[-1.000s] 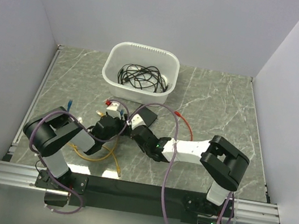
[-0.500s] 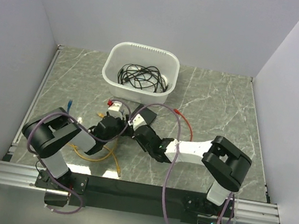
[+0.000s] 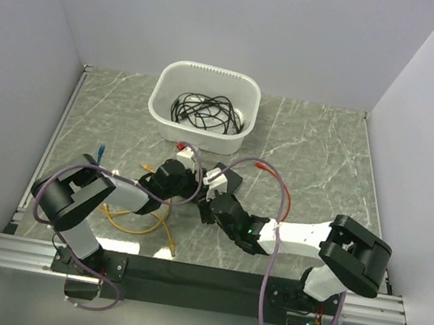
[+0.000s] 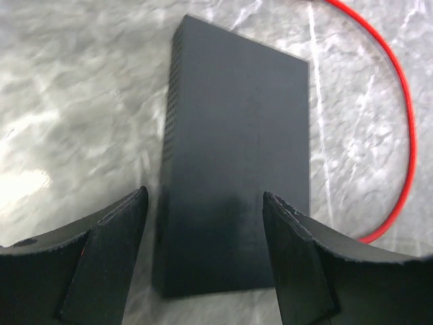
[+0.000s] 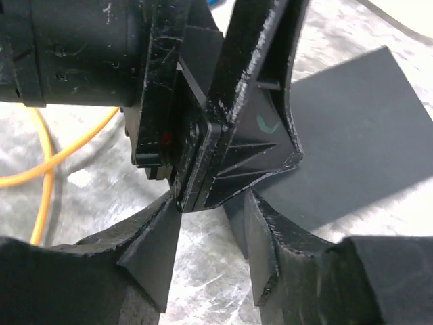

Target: Insert the plug into the switch port

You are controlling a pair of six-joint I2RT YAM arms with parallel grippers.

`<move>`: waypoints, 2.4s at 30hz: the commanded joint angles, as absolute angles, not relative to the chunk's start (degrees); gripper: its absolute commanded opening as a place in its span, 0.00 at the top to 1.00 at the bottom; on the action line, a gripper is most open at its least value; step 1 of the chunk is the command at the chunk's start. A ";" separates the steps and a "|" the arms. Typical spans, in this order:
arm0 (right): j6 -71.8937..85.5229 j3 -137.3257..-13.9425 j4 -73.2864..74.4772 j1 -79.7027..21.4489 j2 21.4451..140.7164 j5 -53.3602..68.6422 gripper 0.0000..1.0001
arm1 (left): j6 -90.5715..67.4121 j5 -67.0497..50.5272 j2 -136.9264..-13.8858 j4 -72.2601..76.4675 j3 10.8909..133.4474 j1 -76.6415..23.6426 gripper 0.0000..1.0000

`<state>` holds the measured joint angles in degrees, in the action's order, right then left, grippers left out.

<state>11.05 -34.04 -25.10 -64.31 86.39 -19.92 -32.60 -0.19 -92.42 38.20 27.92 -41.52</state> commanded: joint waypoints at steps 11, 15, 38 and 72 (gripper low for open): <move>16.52 -34.10 -32.08 -65.66 71.90 -29.71 0.46 | -31.20 -9.24 -90.01 26.38 34.45 -37.53 0.24; 17.40 -33.75 -31.38 -66.44 68.13 -28.65 0.46 | -32.43 -3.18 -82.03 19.44 34.81 -35.86 0.22; 23.47 -81.90 4.48 -68.91 111.52 -23.90 0.48 | -45.70 19.69 -35.16 -13.62 25.42 -26.28 0.07; 15.82 -84.09 -11.52 -63.37 118.47 -14.86 0.45 | -51.23 40.43 -25.85 -18.19 23.56 -25.05 0.01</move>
